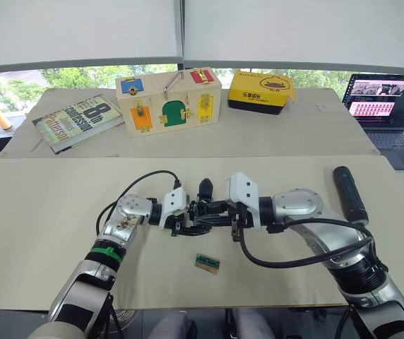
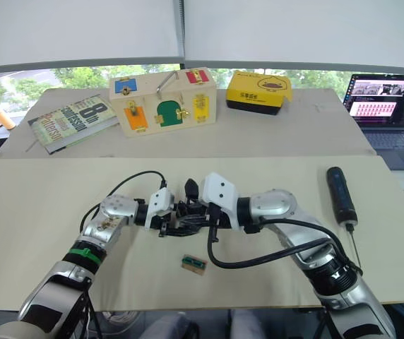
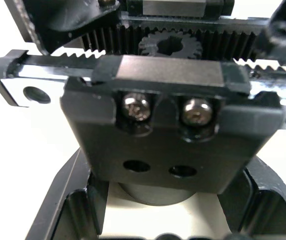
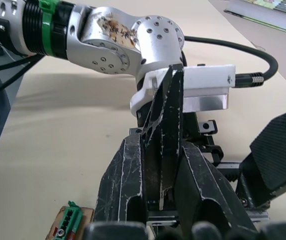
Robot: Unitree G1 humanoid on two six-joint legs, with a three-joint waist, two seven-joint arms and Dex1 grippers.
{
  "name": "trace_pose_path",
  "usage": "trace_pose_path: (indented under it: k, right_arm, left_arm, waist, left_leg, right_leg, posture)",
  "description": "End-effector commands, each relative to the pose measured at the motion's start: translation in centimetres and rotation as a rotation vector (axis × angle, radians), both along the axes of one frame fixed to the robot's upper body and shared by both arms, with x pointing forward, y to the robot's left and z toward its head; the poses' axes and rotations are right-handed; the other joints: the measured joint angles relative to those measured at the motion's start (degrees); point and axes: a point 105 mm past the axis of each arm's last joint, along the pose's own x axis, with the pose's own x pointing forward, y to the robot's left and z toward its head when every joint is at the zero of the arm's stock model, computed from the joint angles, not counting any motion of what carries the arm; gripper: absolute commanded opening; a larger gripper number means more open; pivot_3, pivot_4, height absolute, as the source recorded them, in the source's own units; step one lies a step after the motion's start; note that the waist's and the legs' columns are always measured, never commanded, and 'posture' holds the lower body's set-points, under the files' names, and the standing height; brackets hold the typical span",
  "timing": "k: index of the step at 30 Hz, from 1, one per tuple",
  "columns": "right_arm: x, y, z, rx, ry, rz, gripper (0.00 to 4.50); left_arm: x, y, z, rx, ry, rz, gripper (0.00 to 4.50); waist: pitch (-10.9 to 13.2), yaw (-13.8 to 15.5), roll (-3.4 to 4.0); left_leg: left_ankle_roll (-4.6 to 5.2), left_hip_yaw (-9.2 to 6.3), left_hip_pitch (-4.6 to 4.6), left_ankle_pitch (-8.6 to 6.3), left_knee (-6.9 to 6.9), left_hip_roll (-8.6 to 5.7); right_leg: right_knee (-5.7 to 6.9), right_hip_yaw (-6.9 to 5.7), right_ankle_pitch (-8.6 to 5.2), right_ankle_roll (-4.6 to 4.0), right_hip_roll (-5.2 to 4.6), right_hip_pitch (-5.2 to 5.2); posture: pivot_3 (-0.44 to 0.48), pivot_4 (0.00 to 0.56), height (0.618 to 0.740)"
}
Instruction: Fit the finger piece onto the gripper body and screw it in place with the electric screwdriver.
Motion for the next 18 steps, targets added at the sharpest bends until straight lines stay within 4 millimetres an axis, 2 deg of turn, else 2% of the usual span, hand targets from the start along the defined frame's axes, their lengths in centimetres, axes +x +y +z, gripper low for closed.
trace_pose_path:
  k: [1,18]
  right_arm:
    - [-0.2,0.3,0.6,0.009,-0.023,0.011,0.41]
    - [-0.1,0.8,-0.8,-0.025,0.014,0.001,0.41]
  left_arm:
    - [-0.6,1.4,-2.5,0.088,0.077,0.036,2.36]
    - [-1.0,1.6,-3.0,0.091,0.078,0.048,2.36]
  waist:
    - [0.00,-0.08,0.00]
    - [-0.10,-0.35,0.02]
  left_leg:
    - [0.00,0.00,0.00,0.00,0.00,0.00]
    - [0.00,0.00,0.17,0.00,-0.06,0.00]
  right_leg:
    - [0.00,0.00,0.00,0.00,0.00,0.00]
    - [0.01,0.04,0.00,0.00,0.01,0.08]
  posture:
    - [0.000,0.150,0.740]
    - [0.000,0.150,0.740]
